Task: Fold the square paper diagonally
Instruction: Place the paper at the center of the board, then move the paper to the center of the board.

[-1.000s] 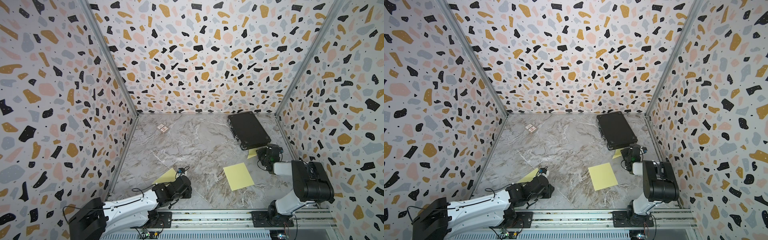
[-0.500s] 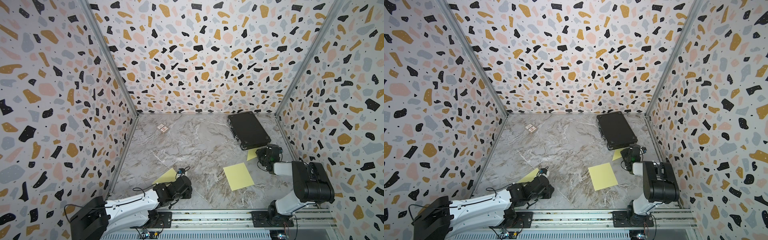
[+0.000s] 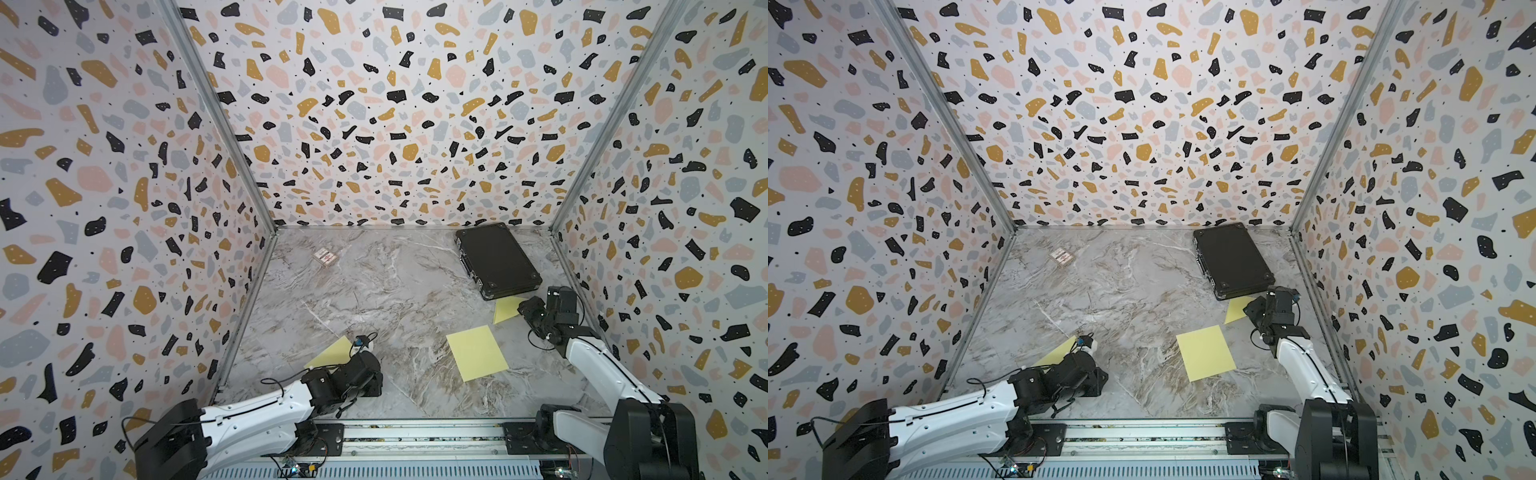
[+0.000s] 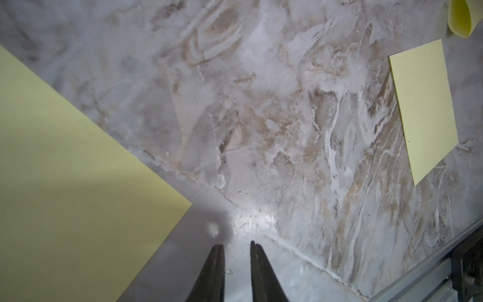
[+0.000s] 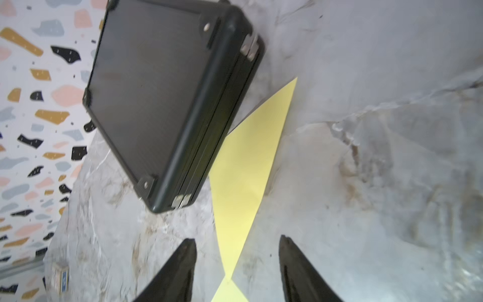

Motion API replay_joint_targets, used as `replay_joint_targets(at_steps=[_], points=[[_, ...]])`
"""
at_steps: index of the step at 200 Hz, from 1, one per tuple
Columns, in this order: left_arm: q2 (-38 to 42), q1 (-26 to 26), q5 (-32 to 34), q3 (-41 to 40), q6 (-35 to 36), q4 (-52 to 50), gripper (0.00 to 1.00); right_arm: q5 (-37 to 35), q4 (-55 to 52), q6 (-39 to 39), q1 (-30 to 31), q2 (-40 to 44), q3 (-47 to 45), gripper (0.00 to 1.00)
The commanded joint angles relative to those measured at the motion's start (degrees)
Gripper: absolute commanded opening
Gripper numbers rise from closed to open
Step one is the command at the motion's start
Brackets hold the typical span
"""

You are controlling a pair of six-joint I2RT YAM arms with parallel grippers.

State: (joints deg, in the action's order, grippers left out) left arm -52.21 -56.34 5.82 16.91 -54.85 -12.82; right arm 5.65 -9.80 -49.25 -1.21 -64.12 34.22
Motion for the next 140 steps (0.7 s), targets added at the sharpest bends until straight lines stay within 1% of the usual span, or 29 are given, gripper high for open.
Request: replay_joint_targets(at_steps=[1, 20, 33, 44, 59, 61, 63, 66, 75, 109, 117, 127, 140], points=[[1.60, -0.18, 1.81, 0.23, 0.78, 1.16, 0.24, 7.00, -16.90, 12.70, 5.16, 0.61, 4.58, 0.54], [2.01, -0.18, 1.99, 0.49, 0.97, 1.67, 0.24, 7.97, -20.04, 14.76, 10.85, 2.64, 3.45, 0.54], [2.10, -0.22, 2.33, 0.59, 0.65, 1.82, 0.24, 7.07, -20.75, 14.22, 15.03, 4.66, 2.17, 0.54], [2.19, -0.19, 2.50, 0.38, 0.19, 2.06, 0.24, 5.98, -21.09, 13.72, 18.74, 5.74, 1.48, 0.57], [2.04, -0.24, 2.48, -0.02, -0.16, 2.05, 0.24, 4.03, -22.41, 13.22, 22.73, 5.53, 1.31, 0.59], [2.09, -0.19, 2.51, -0.07, -0.28, 2.06, 0.24, 3.80, -22.44, 13.20, 23.29, 5.41, 1.25, 0.60], [2.06, -0.22, 2.50, -0.11, -0.42, 2.02, 0.24, 3.59, -22.58, 13.17, 23.70, 5.30, 1.22, 0.67], [2.02, -0.18, 2.51, -0.16, -0.48, 2.01, 0.24, 3.18, -22.66, 13.08, 24.33, 5.06, 1.16, 0.73], [2.15, -0.18, 2.67, -0.28, -0.65, 2.92, 0.24, 2.01, -22.76, 12.89, 26.08, 4.26, 1.03, 0.75], [2.43, -0.18, 3.33, -0.36, -1.31, 3.12, 0.24, -2.19, -22.01, 12.52, 31.46, -0.55, 1.92, 0.66], [2.63, -0.18, 3.73, -0.38, -1.56, 2.82, 0.24, -2.88, -21.44, 12.56, 32.24, -1.79, 2.29, 0.61], [2.90, -0.19, 4.15, -0.54, -1.79, 2.74, 0.24, -4.06, -20.87, 12.51, 33.29, -3.59, 2.83, 0.52], [3.39, -0.18, 4.88, -0.56, -2.01, 0.92, 0.23, -5.16, -20.43, 12.82, 34.49, -6.27, 3.80, 0.50]])
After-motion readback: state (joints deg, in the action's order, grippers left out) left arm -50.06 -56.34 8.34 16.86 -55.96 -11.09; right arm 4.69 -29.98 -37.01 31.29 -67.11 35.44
